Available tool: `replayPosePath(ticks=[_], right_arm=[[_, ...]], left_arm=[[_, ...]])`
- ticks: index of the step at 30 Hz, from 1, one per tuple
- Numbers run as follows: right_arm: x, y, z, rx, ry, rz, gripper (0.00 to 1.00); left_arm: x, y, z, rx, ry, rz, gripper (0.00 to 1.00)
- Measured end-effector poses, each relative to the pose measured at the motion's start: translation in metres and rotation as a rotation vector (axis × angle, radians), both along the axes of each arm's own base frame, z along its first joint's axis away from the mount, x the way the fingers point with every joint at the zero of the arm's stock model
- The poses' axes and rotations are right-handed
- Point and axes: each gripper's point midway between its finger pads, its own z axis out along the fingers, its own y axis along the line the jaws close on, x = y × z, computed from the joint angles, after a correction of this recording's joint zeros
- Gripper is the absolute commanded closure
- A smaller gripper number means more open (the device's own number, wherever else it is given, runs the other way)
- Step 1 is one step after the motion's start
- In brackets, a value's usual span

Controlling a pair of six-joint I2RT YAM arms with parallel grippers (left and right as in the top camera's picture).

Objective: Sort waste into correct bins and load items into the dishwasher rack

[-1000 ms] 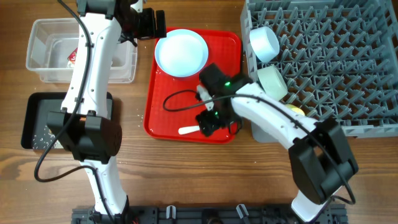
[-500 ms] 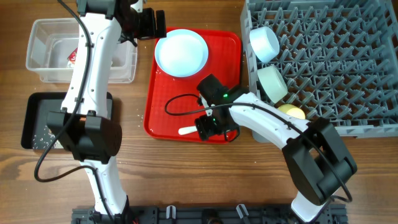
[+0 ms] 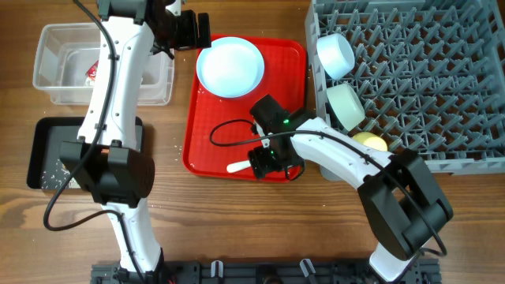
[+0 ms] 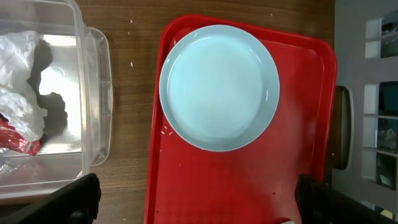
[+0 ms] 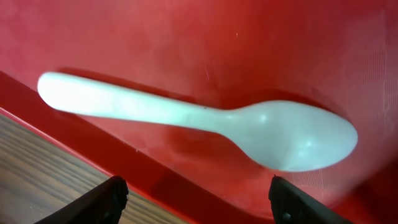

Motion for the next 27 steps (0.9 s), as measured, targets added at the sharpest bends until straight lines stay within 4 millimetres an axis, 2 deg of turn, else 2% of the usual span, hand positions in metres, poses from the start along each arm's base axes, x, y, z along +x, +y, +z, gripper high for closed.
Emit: replayPosePath(ticks=[5, 10, 14, 16, 22, 25, 27], right_arm=[[0.017, 0.008, 0.001, 0.029, -0.074, -0.006, 0.27], [0.031, 0.013, -0.01, 0.028, -0.116, -0.011, 0.27], [0.06, 0.019, -0.009, 0.068, -0.211, -0.035, 0.27], [0.078, 0.016, -0.008, 0.075, -0.265, -0.063, 0.3], [0.112, -0.001, -0.009, 0.053, -0.365, -0.127, 0.36], [0.118, -0.006, -0.01, 0.04, -0.38, -0.142, 0.36], [0.114, -0.008, -0.012, 0.022, -0.367, -0.136, 0.35]], left_arm=[[0.0, 0.0, 0.0, 0.0, 0.0, 0.0, 0.0], [0.0, 0.0, 0.0, 0.0, 0.0, 0.0, 0.0], [0.0, 0.0, 0.0, 0.0, 0.0, 0.0, 0.0], [0.0, 0.0, 0.0, 0.0, 0.0, 0.0, 0.0], [0.0, 0.0, 0.0, 0.0, 0.0, 0.0, 0.0], [0.0, 0.0, 0.0, 0.0, 0.0, 0.0, 0.0], [0.0, 0.0, 0.0, 0.0, 0.0, 0.0, 0.0]])
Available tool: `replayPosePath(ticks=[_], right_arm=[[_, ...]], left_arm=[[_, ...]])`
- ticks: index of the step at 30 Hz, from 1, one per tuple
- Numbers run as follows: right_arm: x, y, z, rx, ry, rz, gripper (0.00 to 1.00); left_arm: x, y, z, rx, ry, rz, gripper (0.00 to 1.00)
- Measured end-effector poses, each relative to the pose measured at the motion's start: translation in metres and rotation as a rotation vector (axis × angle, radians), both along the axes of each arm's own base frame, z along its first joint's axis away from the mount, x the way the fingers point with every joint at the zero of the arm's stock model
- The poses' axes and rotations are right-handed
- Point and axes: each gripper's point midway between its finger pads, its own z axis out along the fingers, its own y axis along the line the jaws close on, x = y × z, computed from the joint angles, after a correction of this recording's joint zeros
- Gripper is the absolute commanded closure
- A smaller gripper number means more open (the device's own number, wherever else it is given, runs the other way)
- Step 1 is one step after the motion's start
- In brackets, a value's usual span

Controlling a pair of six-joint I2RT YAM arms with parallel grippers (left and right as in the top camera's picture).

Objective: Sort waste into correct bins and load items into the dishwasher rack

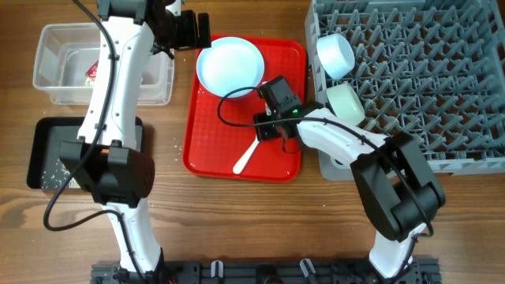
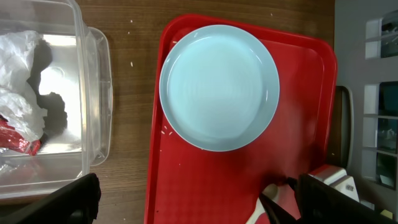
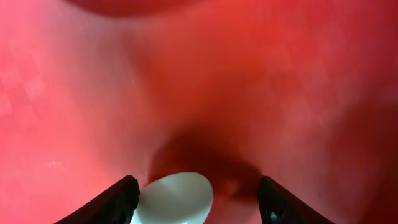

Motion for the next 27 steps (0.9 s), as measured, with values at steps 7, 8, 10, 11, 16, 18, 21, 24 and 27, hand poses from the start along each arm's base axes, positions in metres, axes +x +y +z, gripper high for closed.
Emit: replayPosePath(ticks=[7, 8, 10, 11, 16, 18, 21, 24, 27], right_arm=[[-0.025, 0.0, -0.003, -0.063, 0.077, 0.033, 0.3], [-0.028, 0.001, -0.003, -0.063, 0.083, 0.039, 0.28], [-0.03, 0.002, -0.002, -0.061, 0.092, 0.047, 0.27], [-0.034, 0.002, -0.002, -0.066, 0.111, 0.055, 0.24], [-0.058, -0.009, 0.008, -0.122, 0.244, 0.058, 0.1], [-0.05, -0.004, 0.027, -0.109, 0.245, 0.029, 0.09], [-0.052, -0.013, 0.036, -0.147, 0.26, -0.061, 0.0], [-0.056, -0.024, 0.03, -0.199, 0.283, -0.127, 0.0], [-0.054, -0.026, 0.014, -0.236, 0.286, -0.192, 0.0]], left_arm=[[0.0, 0.0, 0.0, 0.0, 0.0, 0.0, 0.0], [0.0, 0.0, 0.0, 0.0, 0.0, 0.0, 0.0], [0.0, 0.0, 0.0, 0.0, 0.0, 0.0, 0.0], [0.0, 0.0, 0.0, 0.0, 0.0, 0.0, 0.0], [0.0, 0.0, 0.0, 0.0, 0.0, 0.0, 0.0], [0.0, 0.0, 0.0, 0.0, 0.0, 0.0, 0.0], [0.0, 0.0, 0.0, 0.0, 0.0, 0.0, 0.0], [0.0, 0.0, 0.0, 0.0, 0.0, 0.0, 0.0], [0.0, 0.0, 0.0, 0.0, 0.0, 0.0, 0.0]])
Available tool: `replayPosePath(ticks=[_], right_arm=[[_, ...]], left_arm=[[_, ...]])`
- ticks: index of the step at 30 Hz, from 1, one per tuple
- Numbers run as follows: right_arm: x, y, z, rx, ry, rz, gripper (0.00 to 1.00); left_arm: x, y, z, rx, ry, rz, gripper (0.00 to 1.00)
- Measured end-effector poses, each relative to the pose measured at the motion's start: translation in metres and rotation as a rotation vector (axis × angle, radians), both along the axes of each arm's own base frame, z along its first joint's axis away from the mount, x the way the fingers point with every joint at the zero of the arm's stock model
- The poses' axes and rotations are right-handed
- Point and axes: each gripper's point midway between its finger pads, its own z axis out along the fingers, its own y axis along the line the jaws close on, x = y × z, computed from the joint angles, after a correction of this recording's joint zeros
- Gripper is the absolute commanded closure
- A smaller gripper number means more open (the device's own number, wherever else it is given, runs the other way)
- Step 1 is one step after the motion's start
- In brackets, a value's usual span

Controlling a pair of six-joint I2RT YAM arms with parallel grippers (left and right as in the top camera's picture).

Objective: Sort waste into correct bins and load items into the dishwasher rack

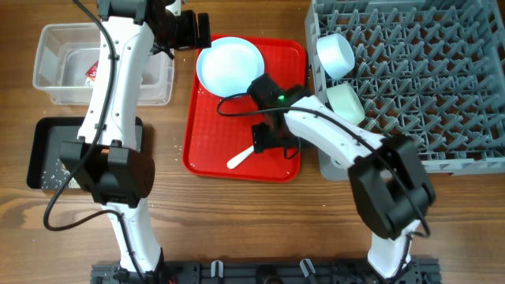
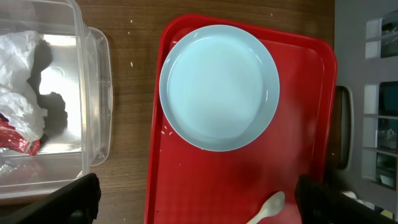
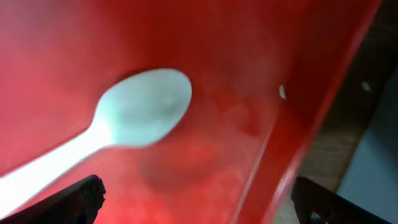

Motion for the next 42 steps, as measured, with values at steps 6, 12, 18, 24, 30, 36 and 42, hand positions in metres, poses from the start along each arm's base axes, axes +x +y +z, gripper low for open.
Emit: replayPosePath(ticks=[6, 12, 18, 24, 30, 36, 42], right_arm=[[0.014, 0.026, -0.015, 0.023, -0.085, 0.002, 0.0], [0.027, 0.035, -0.012, 0.041, -0.151, 0.02, 0.0], [0.053, 0.06, 0.015, 0.112, -0.236, 0.095, 0.0], [0.077, 0.089, 0.026, 0.154, -0.363, 0.188, 0.0], [0.081, 0.079, -0.013, 0.058, -0.336, 0.194, 0.0], [0.07, 0.079, -0.016, 0.063, -0.271, 0.249, 0.0], [0.05, 0.081, -0.018, 0.091, -0.171, 0.323, 0.5]], left_arm=[[0.0, 0.0, 0.0, 0.0, 0.0, 0.0, 0.0], [0.0, 0.0, 0.0, 0.0, 0.0, 0.0, 0.0], [0.0, 0.0, 0.0, 0.0, 0.0, 0.0, 0.0], [0.0, 0.0, 0.0, 0.0, 0.0, 0.0, 0.0], [0.0, 0.0, 0.0, 0.001, 0.0, 0.0, 0.0], [0.0, 0.0, 0.0, 0.0, 0.0, 0.0, 0.0], [0.0, 0.0, 0.0, 0.0, 0.0, 0.0, 0.0]])
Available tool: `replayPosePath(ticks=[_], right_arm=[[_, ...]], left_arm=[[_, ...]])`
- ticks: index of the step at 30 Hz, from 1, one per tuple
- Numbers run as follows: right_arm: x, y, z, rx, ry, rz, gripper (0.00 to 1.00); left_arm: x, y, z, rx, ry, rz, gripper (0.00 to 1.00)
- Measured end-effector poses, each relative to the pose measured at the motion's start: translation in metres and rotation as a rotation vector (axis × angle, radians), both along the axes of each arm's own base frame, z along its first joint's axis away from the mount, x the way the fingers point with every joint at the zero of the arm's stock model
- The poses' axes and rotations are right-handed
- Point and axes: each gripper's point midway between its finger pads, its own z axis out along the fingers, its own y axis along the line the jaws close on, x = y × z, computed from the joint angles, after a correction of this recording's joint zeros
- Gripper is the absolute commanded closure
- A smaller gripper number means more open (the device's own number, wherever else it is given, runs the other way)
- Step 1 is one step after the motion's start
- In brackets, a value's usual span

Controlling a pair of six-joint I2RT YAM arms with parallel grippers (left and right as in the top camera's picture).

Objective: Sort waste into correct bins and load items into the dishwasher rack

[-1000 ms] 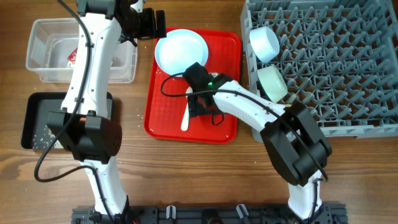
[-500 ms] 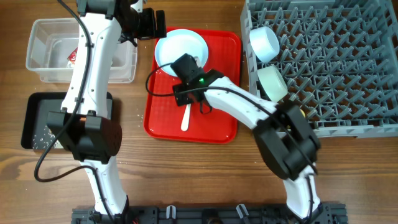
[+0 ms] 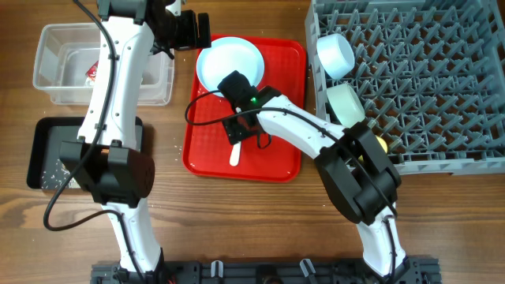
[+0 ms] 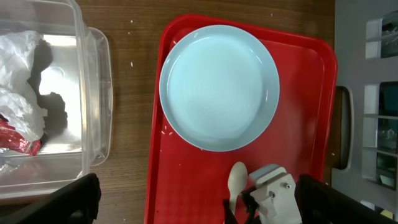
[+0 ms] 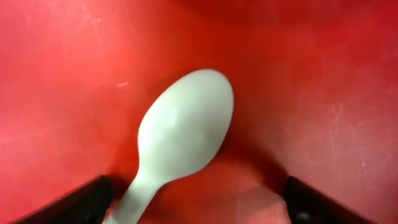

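A white plastic spoon (image 3: 234,153) lies flat on the red tray (image 3: 276,162), handle toward the front edge. My right gripper (image 3: 240,128) hovers low over it, open. In the right wrist view the spoon's bowl (image 5: 184,132) fills the middle and its handle runs down between the spread fingers (image 5: 93,198), nearer the left one. A pale blue plate (image 3: 230,66) sits at the tray's back. My left gripper (image 3: 188,30) hangs open high above the plate (image 4: 219,87), and its view also catches the spoon (image 4: 236,180).
The grey dishwasher rack (image 3: 426,87) on the right holds a white bowl (image 3: 335,54), a pale green bowl (image 3: 345,105) and a yellow item (image 3: 377,143). A clear bin (image 3: 154,87) with wrappers stands back left. A black tray (image 3: 39,154) lies front left.
My right gripper has shifted left, from the tray's right-middle to its centre. The spoon, then lying slantwise, now lies straight, bowl toward the plate. The left arm has not moved.
First my right gripper was open over the spoon at the tray's front edge. Then it stood near the tray's right side with the spoon lying slantwise below it, then just right of the spoon. Now it sits over the spoon's bowl end; the spoon stays on the tray.
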Motion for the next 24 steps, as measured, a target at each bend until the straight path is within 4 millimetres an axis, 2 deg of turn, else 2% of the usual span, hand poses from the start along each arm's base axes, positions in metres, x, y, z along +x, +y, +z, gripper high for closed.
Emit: replayPosePath(ticks=[7, 9, 17, 24], right_arm=[[0.012, 0.008, 0.003, 0.043, -0.043, 0.006, 0.7], [0.013, 0.007, 0.002, 0.044, -0.04, 0.006, 0.72], [0.014, -0.005, 0.0, 0.044, -0.01, -0.031, 0.95], [0.002, -0.015, 0.0, 0.035, 0.06, -0.041, 0.96]], left_arm=[[0.0, 0.0, 0.0, 0.0, 0.0, 0.0, 0.0], [0.0, 0.0, 0.0, 0.0, 0.0, 0.0, 0.0], [0.0, 0.0, 0.0, 0.0, 0.0, 0.0, 0.0], [0.0, 0.0, 0.0, 0.0, 0.0, 0.0, 0.0]])
